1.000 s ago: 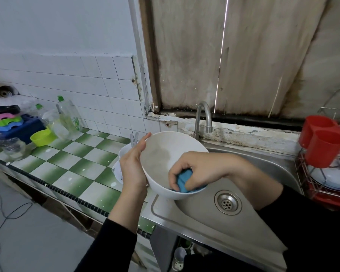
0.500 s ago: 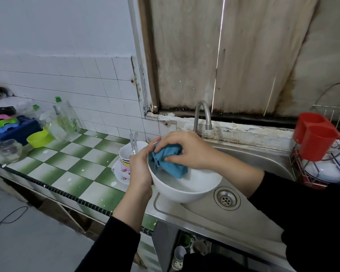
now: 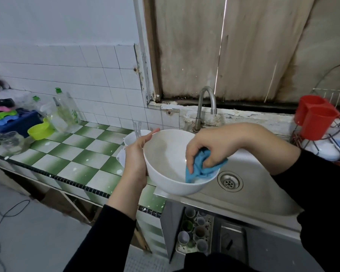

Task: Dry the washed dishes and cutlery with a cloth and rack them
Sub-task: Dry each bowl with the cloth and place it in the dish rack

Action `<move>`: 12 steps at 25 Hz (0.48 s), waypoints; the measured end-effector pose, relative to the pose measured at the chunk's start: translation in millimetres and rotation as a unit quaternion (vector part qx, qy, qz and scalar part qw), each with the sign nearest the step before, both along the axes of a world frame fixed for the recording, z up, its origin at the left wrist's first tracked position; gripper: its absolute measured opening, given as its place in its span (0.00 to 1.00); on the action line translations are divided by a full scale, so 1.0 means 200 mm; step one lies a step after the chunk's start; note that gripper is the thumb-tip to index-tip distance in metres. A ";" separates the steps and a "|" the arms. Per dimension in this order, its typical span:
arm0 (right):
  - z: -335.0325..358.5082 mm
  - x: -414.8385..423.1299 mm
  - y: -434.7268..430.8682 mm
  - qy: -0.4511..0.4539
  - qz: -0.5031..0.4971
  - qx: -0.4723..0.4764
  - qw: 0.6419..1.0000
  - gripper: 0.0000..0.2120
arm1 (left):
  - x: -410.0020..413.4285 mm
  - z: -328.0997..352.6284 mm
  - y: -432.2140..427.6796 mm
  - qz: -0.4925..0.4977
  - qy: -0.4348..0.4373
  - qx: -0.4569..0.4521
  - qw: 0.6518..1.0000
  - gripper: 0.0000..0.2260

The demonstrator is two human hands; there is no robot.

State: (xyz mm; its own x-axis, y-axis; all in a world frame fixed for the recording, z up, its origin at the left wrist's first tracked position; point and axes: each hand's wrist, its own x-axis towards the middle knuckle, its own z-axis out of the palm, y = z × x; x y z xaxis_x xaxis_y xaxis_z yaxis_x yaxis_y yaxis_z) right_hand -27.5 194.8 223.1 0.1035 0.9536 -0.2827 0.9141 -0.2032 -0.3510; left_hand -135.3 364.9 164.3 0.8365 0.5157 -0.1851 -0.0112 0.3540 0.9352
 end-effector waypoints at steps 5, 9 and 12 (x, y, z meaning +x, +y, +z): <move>-0.10 0.00 0.03 -0.135 0.009 0.193 0.972 0.19 | -0.03 -0.01 -0.01 -0.094 0.052 -0.015 0.994 0.15; -0.11 -0.05 0.00 -0.127 -0.025 0.166 0.978 0.18 | -0.05 -0.01 0.00 -0.123 0.066 -0.050 0.989 0.14; -0.06 -0.05 -0.07 -0.103 -0.110 0.055 0.987 0.18 | -0.04 -0.02 -0.01 -0.088 0.074 -0.044 0.992 0.14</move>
